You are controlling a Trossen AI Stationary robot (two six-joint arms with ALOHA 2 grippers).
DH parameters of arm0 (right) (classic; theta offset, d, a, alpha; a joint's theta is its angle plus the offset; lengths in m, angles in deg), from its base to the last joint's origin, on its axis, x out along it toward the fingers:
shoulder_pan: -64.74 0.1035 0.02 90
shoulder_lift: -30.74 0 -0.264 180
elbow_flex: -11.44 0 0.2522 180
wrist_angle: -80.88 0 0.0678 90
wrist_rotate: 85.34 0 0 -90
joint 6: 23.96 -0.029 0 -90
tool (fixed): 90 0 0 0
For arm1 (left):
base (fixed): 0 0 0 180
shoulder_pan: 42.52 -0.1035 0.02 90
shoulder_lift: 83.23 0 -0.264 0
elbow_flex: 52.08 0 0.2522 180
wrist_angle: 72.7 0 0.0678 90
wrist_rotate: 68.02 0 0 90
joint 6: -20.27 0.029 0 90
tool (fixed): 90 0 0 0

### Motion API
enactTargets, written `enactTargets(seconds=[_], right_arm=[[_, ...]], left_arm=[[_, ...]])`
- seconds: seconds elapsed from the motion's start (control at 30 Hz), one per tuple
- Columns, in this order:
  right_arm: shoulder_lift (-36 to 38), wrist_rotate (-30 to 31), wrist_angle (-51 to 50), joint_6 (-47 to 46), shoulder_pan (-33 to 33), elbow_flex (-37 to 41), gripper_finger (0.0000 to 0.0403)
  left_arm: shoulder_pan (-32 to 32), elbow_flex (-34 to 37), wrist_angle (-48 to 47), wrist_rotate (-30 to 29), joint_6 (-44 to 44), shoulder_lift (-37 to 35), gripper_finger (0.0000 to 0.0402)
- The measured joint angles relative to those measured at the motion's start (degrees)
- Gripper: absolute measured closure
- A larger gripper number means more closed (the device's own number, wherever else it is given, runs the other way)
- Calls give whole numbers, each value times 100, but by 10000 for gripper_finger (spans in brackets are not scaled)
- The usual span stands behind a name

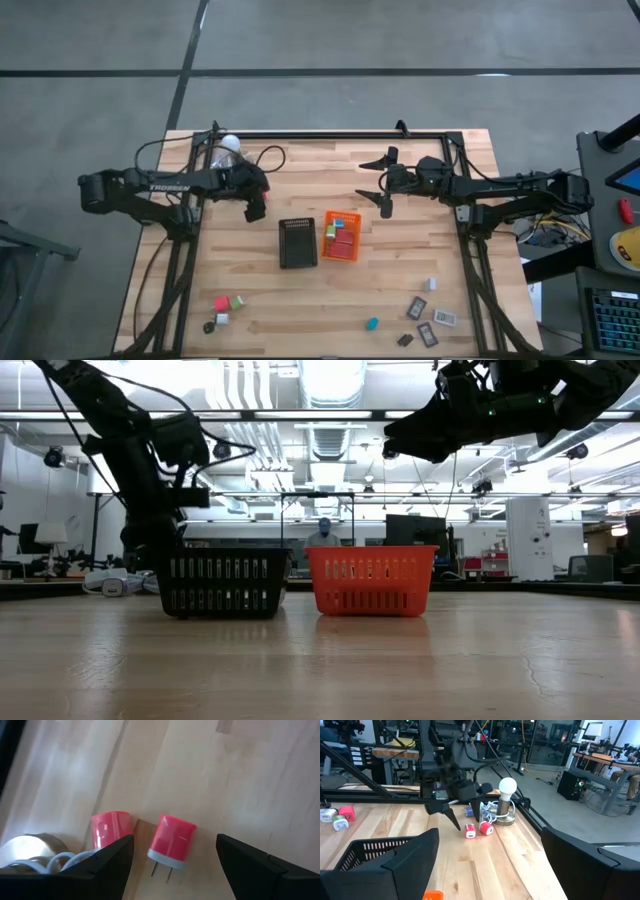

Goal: Pick & Place Office items
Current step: Put the bottom light pink charger adapter into the orange bin

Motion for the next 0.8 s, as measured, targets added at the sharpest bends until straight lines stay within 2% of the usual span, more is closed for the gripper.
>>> enactTargets(seconds=[0.5,0.8], right_arm=[[8,0,2,0,-2,0,59],[7,0,2,0,-7,0,57]], left_arm=[[-101,-468,45,214,116,1180,115],[-112,-514,11,255,111,1063,116]])
